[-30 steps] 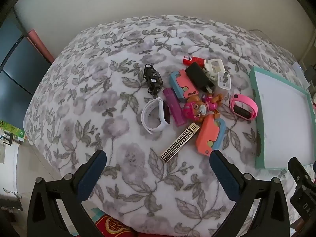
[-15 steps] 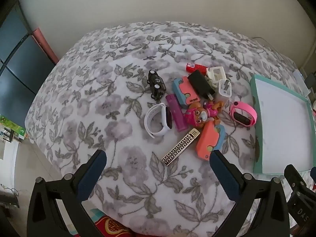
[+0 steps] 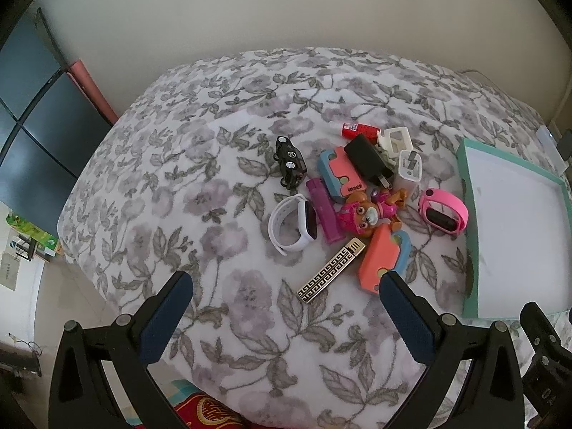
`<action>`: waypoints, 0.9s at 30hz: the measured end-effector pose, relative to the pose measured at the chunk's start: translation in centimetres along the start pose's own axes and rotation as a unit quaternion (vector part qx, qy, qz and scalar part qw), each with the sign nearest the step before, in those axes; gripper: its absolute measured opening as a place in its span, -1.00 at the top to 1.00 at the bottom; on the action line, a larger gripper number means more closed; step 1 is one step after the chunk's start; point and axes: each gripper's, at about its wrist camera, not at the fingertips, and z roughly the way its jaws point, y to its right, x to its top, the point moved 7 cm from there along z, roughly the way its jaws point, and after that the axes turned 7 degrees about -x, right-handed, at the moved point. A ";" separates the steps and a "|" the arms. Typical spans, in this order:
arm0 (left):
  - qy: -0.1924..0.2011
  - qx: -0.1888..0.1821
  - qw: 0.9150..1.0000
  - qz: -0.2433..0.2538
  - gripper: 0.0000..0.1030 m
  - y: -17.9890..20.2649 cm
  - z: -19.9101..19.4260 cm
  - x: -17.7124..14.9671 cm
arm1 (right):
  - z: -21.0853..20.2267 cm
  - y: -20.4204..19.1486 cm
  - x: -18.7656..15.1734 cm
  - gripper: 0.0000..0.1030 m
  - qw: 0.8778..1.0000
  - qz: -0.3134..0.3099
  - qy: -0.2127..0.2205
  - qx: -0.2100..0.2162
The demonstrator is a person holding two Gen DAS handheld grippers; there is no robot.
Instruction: Organize rigid objects
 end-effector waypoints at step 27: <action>0.006 0.011 1.000 0.003 -1.00 0.0 -0.3 0.0 | 0.0 0.0 -0.2 -1.00 1.000 -0.001 -0.001 0.000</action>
